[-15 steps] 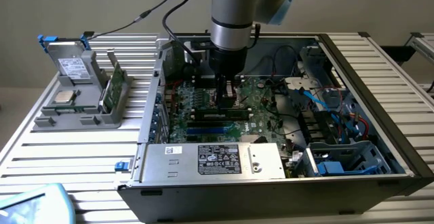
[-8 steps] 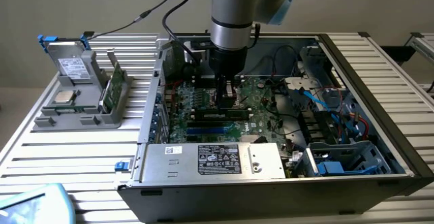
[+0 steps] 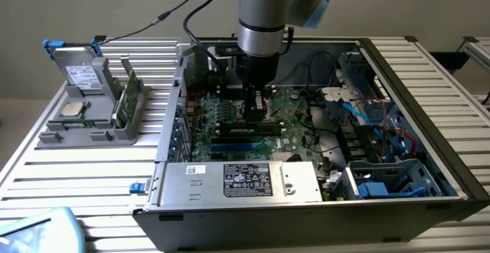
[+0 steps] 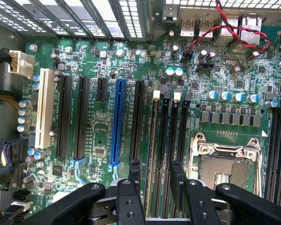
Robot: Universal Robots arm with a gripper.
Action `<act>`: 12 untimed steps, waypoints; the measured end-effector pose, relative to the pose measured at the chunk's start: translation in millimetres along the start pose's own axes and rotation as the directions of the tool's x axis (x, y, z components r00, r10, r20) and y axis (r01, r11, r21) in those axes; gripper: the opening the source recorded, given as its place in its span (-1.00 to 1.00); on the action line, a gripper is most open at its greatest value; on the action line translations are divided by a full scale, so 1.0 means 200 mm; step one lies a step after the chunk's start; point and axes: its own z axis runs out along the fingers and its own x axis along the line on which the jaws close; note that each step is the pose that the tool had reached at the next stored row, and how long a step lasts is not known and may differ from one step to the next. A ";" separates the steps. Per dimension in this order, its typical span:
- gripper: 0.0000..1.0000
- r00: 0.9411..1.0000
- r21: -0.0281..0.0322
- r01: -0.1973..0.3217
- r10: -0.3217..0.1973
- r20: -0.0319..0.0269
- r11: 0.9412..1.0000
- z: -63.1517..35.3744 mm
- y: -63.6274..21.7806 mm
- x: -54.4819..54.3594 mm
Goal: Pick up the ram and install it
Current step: 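Press down the ram until it locks into place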
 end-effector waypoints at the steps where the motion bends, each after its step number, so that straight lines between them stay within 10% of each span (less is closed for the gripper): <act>1: -0.22 1.000 -0.002 0.000 0.000 0.000 1.000 -0.003 -0.011 0.00; 12: -0.22 1.000 -0.034 0.003 -0.003 0.003 0.999 -0.047 -0.128 0.01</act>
